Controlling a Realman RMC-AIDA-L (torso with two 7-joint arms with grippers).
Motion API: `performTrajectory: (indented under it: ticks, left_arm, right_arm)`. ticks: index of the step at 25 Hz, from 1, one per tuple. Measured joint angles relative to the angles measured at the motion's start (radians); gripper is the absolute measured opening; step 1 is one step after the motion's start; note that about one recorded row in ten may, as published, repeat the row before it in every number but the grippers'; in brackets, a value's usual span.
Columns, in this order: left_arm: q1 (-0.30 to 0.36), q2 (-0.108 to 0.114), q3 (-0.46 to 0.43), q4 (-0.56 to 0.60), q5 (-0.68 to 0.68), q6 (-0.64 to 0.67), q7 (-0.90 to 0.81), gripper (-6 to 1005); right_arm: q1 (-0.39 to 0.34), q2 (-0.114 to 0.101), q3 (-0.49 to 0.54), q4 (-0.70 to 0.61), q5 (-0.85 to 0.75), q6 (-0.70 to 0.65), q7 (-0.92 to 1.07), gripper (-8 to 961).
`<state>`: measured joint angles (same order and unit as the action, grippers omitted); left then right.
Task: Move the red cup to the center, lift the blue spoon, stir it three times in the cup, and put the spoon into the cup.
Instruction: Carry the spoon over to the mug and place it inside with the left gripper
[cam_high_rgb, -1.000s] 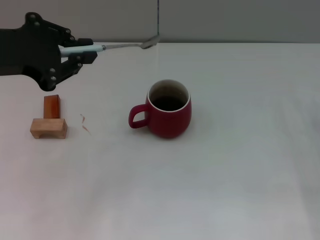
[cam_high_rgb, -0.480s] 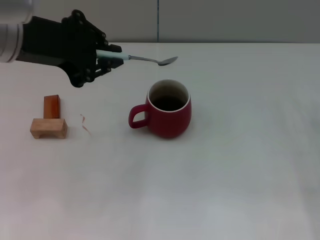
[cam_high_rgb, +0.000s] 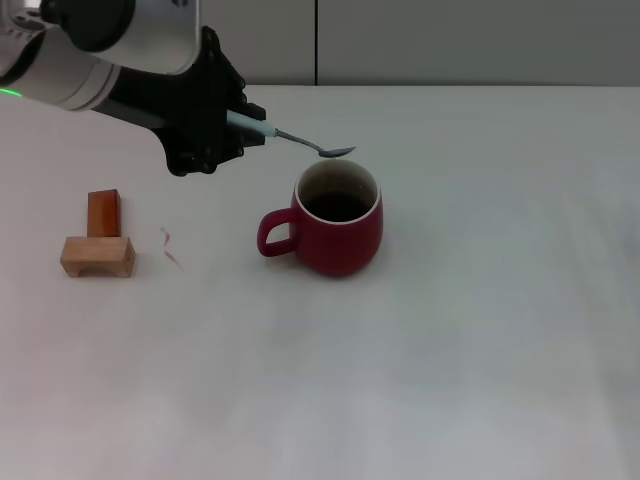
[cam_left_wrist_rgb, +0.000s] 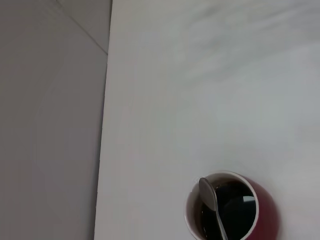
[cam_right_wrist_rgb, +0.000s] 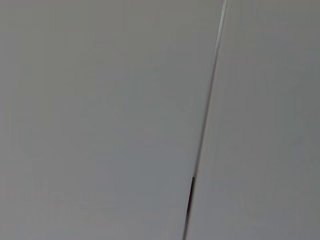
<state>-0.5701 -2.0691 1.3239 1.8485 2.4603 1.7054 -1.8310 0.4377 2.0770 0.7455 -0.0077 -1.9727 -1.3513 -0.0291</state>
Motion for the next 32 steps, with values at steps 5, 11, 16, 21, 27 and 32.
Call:
performTrajectory:
  ticks: [5,11,16,21,27,32]
  left_arm:
    - [-0.044,-0.002,0.094,0.01,0.092,0.014,-0.026,145]
    - [-0.096,-0.006,0.163,0.01,0.182,0.016,-0.035,145]
    - [-0.125,-0.008,0.215,0.004,0.244,0.022,-0.033,145]
    - [-0.144,-0.009,0.258,-0.004,0.265,0.035,-0.031,145]
    - [-0.146,-0.01,0.297,-0.023,0.268,0.032,-0.031,145]
    - [-0.144,-0.009,0.325,-0.059,0.277,-0.003,-0.028,145]
  right_arm:
    - [0.001,0.0,-0.001,0.0,0.0,0.0,0.0,719]
    - [-0.001,0.0,-0.002,0.002,0.0,0.0,0.0,719]
    - [-0.009,0.0,-0.003,0.004,-0.001,-0.005,0.0,719]
    - [-0.018,0.0,-0.003,0.008,-0.001,-0.016,0.0,719]
    - [-0.03,0.001,-0.003,0.01,-0.001,-0.026,0.0,720]
    - [-0.043,0.002,-0.003,0.022,-0.004,-0.027,0.0,721]
